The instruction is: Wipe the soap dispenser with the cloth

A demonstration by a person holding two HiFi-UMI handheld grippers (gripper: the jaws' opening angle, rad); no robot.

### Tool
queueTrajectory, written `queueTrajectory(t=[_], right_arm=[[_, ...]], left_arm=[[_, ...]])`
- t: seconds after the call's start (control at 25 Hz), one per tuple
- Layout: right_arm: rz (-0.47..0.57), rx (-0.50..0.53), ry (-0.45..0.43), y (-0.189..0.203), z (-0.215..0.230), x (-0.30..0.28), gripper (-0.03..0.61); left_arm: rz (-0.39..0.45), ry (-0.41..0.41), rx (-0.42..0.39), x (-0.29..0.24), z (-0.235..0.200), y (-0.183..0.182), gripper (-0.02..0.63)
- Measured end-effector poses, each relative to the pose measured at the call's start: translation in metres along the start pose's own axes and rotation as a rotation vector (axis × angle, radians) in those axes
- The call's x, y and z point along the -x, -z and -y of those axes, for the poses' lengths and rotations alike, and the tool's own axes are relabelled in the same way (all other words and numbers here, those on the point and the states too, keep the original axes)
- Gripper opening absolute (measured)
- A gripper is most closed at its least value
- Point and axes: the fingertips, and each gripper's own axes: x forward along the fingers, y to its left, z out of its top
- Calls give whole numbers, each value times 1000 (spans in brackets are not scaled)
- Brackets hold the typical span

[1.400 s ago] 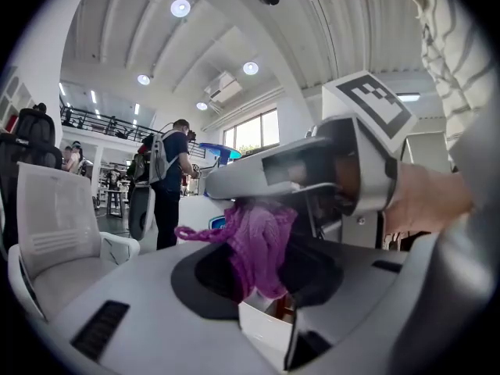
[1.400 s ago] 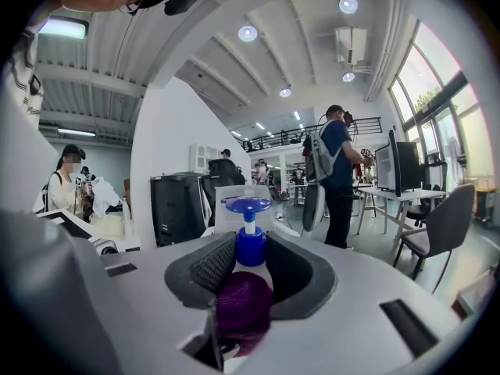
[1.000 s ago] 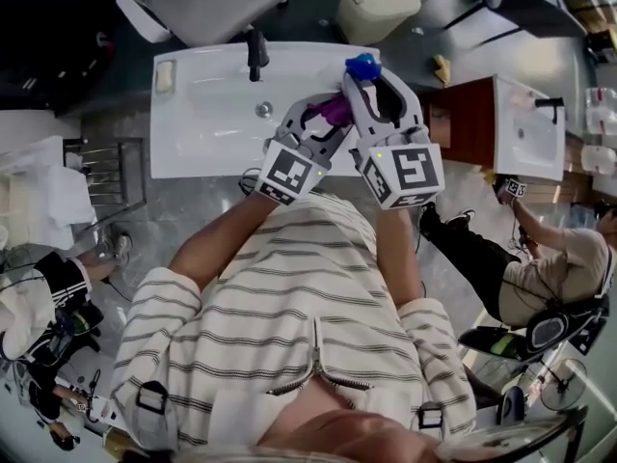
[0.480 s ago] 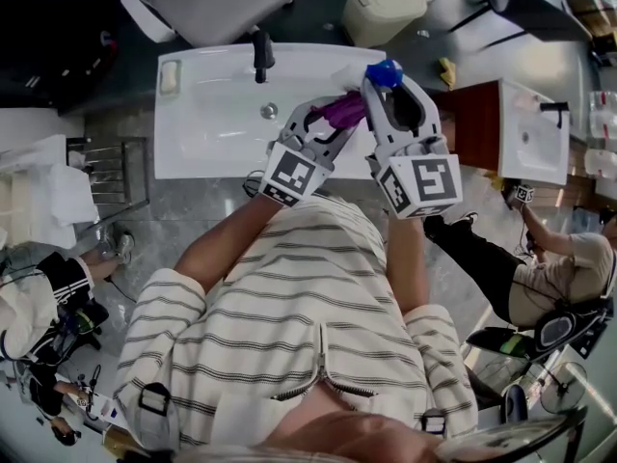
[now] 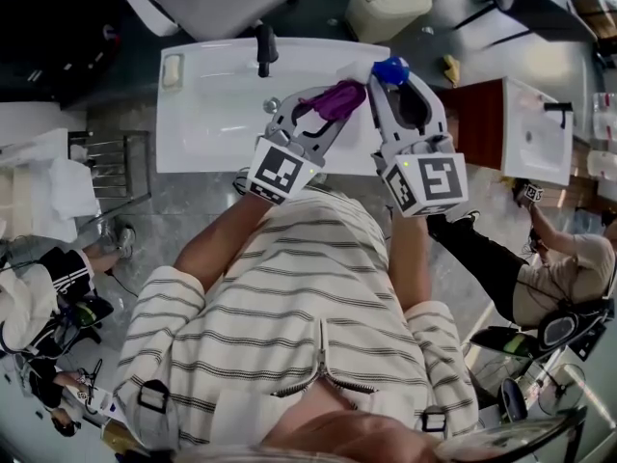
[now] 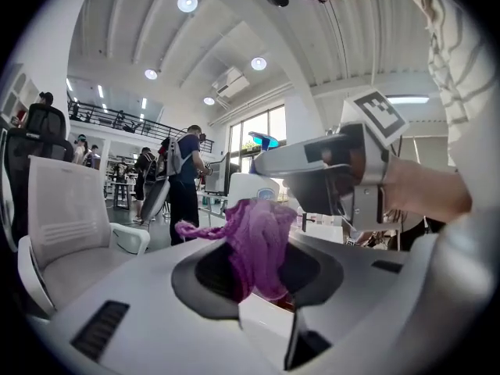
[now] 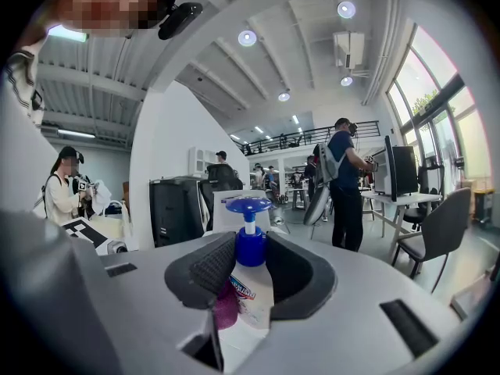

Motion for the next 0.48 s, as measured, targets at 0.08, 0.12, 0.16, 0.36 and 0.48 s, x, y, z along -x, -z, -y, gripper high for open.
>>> queueTrajectory(t=[0.08, 0.12, 0.16, 0.36, 0.48], right_arm=[[1, 2, 1, -1, 0, 1, 124], [0, 2, 2, -2, 0, 2, 124], [-1, 2, 3, -2, 0, 3, 124], [6, 2, -1, -2, 3, 9, 123], [8, 10, -23, -3, 0, 12, 124]], left_arm=[[7, -3, 5, 3, -4, -4, 127], [11, -5, 6, 5, -5, -7, 127], [14, -8, 6, 6, -7, -9, 127], [26, -4, 8, 9, -14, -18, 127], [22, 20, 10, 12, -17, -22, 127]])
